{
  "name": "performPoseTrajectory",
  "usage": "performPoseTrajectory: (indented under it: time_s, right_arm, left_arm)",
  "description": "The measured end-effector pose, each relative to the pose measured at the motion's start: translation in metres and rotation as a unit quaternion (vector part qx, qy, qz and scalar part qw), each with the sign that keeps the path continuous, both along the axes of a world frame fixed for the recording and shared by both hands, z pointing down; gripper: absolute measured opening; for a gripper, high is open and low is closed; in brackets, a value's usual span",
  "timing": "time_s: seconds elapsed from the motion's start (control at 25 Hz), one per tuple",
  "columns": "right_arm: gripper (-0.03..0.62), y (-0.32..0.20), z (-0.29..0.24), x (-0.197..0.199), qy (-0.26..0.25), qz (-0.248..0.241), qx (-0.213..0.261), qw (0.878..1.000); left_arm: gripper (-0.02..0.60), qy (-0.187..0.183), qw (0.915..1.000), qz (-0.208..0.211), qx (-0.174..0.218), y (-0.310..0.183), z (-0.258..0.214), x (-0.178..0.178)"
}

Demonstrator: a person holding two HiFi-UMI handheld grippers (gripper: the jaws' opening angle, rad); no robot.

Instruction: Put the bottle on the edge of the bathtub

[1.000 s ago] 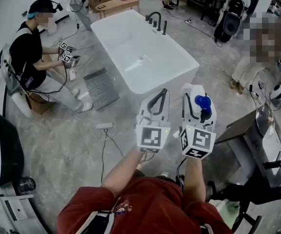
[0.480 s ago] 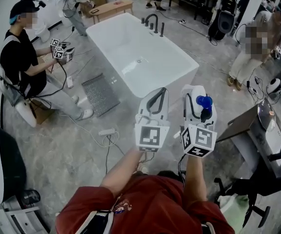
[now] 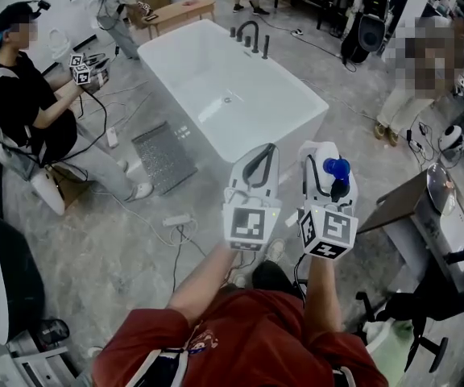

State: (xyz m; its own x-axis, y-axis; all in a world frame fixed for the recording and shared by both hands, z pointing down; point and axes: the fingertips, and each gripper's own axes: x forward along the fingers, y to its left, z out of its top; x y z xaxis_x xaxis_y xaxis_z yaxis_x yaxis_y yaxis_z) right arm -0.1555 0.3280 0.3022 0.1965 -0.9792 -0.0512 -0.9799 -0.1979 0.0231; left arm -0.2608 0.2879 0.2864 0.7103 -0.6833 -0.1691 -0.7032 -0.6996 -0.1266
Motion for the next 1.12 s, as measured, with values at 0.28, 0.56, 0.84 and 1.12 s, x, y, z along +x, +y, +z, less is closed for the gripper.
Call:
performPoseTrajectory:
  time_s: [0.28,0.56,0.84,1.12]
  right_arm:
    - [0.275,-0.025,0.003,0.016,0.001,-0.004,-0.005,1.000]
    - [0.275,-0.064,0.015,0.061,-0.010,0.000,-0.011,1.000]
    - [0.275,-0.097,0.018,0.107,-0.021,-0.001,-0.014,1.000]
    - [0.275,-0.121,0.015,0.156,-0.026,-0.002,-0.009,1.000]
  left_arm:
    - [0.015,-0.005,0.9999,-0.003,-0.010,-0.026,0.010,0.016]
    - [0.015,-0.012,0.9999,0.005,-0.011,-0.062,0.015,0.060]
    - [0.015,-0.015,0.9998,0.006,-0.013,-0.096,0.014,0.106]
    - [0.015,-0.013,0.9998,0.008,-0.010,-0.121,0.007,0.156]
